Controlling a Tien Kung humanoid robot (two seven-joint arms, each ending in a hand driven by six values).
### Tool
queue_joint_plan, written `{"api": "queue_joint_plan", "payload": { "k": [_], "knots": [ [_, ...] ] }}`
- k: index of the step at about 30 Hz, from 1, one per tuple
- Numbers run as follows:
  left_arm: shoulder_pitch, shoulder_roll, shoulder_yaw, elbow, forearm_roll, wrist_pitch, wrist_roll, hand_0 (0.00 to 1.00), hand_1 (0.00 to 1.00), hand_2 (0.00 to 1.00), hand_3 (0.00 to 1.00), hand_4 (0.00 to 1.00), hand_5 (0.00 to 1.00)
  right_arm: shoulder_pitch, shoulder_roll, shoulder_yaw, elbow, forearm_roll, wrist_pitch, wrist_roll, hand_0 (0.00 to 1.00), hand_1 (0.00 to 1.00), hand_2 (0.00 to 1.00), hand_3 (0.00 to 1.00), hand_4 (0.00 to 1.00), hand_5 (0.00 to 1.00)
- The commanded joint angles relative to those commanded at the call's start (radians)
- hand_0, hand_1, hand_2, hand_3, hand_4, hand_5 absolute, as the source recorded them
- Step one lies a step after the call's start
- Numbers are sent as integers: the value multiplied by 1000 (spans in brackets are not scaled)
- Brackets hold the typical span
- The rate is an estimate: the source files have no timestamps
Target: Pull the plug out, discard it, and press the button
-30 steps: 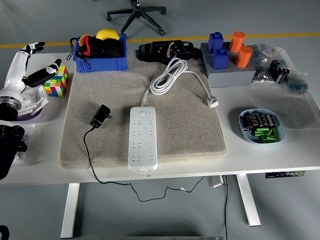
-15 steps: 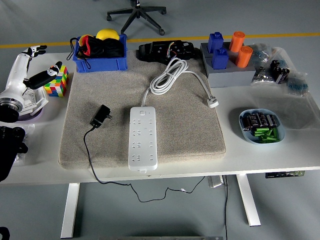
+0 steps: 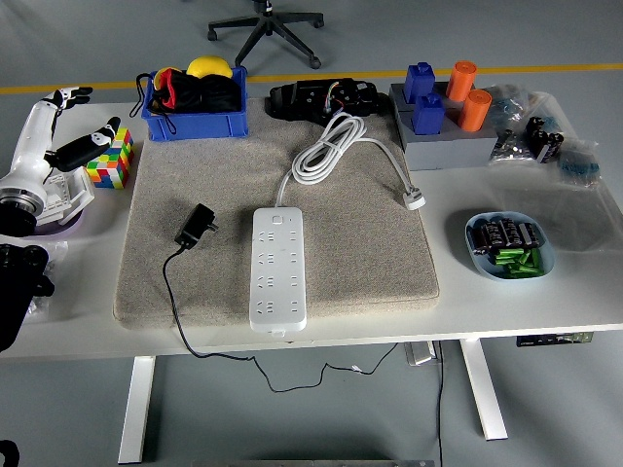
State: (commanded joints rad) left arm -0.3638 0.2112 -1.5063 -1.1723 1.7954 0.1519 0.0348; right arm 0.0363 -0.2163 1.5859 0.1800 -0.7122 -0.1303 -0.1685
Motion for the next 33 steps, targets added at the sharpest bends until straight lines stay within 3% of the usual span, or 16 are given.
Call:
{"api": "queue_joint_plan", "payload": {
  "k": [21,26,33],
  "knots": [
    [-9,2,-17,-8,-1,3,-5,912,892,813,808,727,361,11,1,0,0,1,-7,3,740,658,639,609,661,474],
    [-41,18,-10,4,-6,4,-12,912,889,812,805,727,355,46,-2,-46,0,12,-4,-2,740,658,639,609,661,474],
    [2,8,-15,-14,-3,7,-12,910,889,810,803,723,357,8,-15,-30,0,10,-14,-3,740,658,639,609,661,475]
  ]
}}
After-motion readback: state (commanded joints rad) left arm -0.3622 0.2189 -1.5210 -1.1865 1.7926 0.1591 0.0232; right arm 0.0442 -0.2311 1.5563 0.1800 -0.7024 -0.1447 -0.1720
